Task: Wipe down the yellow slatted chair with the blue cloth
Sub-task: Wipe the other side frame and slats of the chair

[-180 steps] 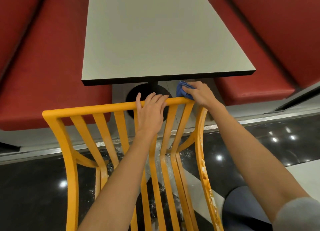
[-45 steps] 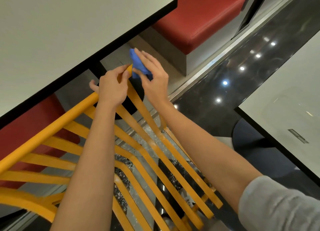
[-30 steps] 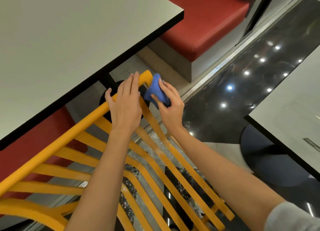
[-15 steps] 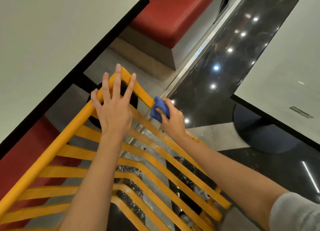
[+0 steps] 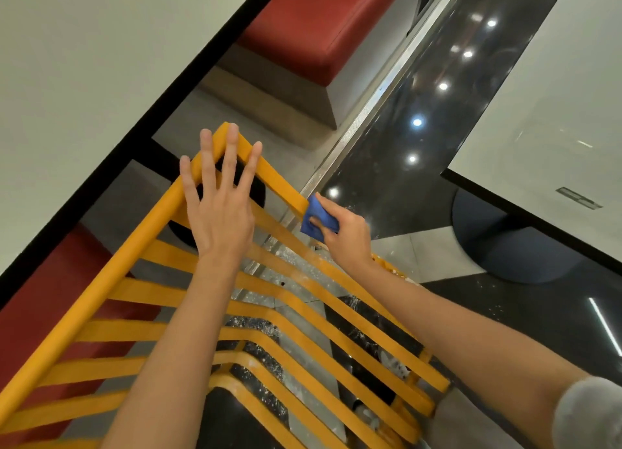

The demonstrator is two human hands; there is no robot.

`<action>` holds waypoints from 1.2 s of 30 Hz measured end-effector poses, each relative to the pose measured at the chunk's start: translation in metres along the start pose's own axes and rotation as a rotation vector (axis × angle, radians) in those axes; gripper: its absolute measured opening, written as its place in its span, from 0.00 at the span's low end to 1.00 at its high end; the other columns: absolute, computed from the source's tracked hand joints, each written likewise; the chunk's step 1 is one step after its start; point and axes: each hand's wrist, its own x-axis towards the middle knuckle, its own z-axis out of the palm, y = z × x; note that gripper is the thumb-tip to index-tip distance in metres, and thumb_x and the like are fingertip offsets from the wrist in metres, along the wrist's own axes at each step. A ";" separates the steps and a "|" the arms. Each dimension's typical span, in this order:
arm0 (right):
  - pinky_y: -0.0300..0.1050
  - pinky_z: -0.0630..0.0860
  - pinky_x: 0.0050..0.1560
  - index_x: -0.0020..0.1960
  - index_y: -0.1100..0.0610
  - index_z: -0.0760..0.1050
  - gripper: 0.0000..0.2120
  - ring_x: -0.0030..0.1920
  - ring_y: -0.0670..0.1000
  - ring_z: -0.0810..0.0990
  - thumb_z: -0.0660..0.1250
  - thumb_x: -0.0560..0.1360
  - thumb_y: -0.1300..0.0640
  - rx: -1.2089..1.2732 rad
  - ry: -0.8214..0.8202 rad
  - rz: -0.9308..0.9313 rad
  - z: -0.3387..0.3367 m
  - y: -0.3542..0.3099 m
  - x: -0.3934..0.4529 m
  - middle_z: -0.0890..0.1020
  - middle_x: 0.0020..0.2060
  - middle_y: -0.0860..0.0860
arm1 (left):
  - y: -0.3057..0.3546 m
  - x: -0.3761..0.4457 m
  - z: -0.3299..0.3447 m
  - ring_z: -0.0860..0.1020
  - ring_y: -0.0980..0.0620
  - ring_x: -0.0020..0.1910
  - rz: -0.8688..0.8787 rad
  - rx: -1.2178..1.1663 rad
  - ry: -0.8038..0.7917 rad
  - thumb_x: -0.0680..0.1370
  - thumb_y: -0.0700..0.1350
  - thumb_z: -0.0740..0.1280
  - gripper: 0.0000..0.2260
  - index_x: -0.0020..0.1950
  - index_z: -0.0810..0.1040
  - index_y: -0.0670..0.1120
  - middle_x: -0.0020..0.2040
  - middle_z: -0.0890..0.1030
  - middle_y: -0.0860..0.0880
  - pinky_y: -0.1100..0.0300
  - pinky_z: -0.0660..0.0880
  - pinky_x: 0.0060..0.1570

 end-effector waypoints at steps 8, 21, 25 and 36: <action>0.50 0.74 0.65 0.65 0.51 0.77 0.22 0.69 0.54 0.73 0.72 0.73 0.62 -0.130 0.043 -0.294 0.018 -0.017 -0.005 0.76 0.67 0.50 | 0.007 0.004 0.000 0.46 0.38 0.79 -0.030 0.012 0.032 0.81 0.36 0.56 0.31 0.80 0.47 0.55 0.81 0.45 0.47 0.36 0.51 0.74; 0.56 0.75 0.64 0.66 0.53 0.76 0.25 0.69 0.55 0.72 0.73 0.71 0.66 -0.227 -0.098 -0.319 -0.030 0.037 -0.040 0.76 0.67 0.50 | 0.056 -0.021 0.039 0.37 0.39 0.78 0.184 0.089 -0.199 0.80 0.43 0.61 0.32 0.80 0.49 0.55 0.80 0.39 0.44 0.32 0.47 0.73; 0.57 0.79 0.58 0.66 0.55 0.77 0.24 0.65 0.58 0.76 0.73 0.71 0.65 -0.225 -0.018 -0.211 -0.010 0.014 -0.023 0.77 0.66 0.53 | 0.058 -0.021 0.050 0.36 0.42 0.78 0.189 0.034 -0.220 0.79 0.39 0.62 0.33 0.79 0.53 0.57 0.81 0.41 0.49 0.31 0.45 0.73; 0.56 0.81 0.54 0.66 0.55 0.76 0.24 0.64 0.58 0.78 0.75 0.71 0.60 -0.306 -0.034 -0.255 -0.022 0.031 -0.037 0.77 0.66 0.55 | 0.068 -0.030 0.066 0.39 0.43 0.79 0.090 -0.022 -0.159 0.82 0.44 0.63 0.28 0.79 0.56 0.57 0.81 0.43 0.49 0.35 0.45 0.75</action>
